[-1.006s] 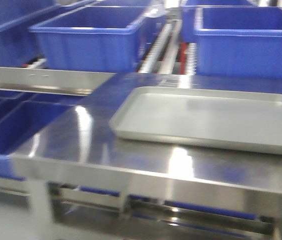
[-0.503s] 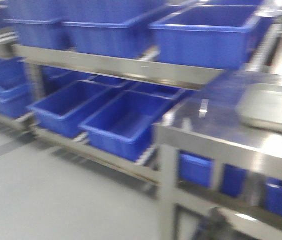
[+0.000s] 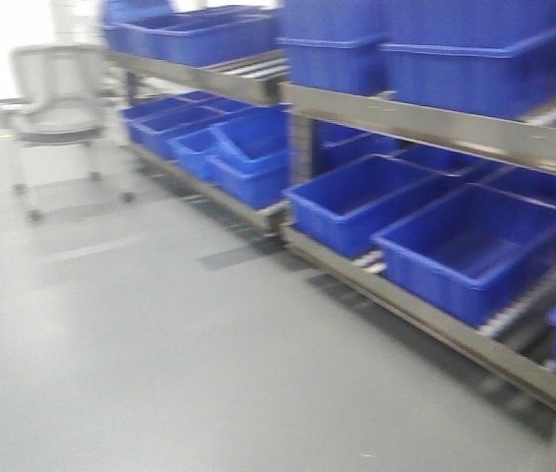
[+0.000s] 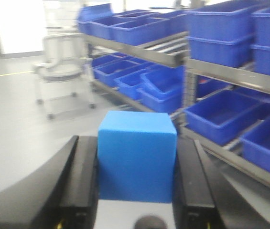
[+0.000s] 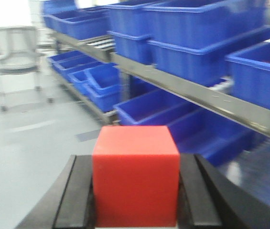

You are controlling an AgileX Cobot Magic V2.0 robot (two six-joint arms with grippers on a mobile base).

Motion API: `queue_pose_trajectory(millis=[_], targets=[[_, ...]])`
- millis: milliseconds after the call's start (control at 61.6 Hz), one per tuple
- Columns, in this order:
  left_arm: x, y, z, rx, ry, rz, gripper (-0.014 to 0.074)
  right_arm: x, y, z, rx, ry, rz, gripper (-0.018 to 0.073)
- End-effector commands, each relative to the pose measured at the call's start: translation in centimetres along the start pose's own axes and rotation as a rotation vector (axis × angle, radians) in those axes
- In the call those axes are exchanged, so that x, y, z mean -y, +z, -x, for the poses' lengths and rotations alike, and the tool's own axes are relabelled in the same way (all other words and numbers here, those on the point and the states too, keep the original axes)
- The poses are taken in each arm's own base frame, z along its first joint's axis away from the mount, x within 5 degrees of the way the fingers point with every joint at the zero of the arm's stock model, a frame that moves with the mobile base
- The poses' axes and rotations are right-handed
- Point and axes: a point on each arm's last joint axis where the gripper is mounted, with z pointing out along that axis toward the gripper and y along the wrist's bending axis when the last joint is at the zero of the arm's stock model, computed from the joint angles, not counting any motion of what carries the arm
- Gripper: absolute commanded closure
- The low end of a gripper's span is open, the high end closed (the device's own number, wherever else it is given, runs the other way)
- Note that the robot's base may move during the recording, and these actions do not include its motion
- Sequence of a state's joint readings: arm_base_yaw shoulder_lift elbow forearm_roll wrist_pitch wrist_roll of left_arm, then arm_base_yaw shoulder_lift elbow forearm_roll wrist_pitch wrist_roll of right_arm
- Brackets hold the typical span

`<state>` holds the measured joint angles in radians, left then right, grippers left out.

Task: Sort and place red and blue blocks on shelf
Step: 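Drive the base backward and turn away from the counter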

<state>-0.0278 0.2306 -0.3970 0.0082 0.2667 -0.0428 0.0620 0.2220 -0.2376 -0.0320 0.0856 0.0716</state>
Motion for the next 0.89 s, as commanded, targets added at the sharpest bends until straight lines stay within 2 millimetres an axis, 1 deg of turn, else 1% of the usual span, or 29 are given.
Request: queue_pose_trajectory(millis=[0, 876], targets=[[0.08, -0.13, 1.73, 0.113, -0.015, -0.007, 0.0465, -0.07, -0.08, 1.77, 0.116, -0.006, 0.003, 0.0482], [0.08, -0.13, 1.73, 0.113, -0.015, -0.007, 0.0465, -0.07, -0.08, 1.77, 0.116, -0.006, 0.003, 0.0482]])
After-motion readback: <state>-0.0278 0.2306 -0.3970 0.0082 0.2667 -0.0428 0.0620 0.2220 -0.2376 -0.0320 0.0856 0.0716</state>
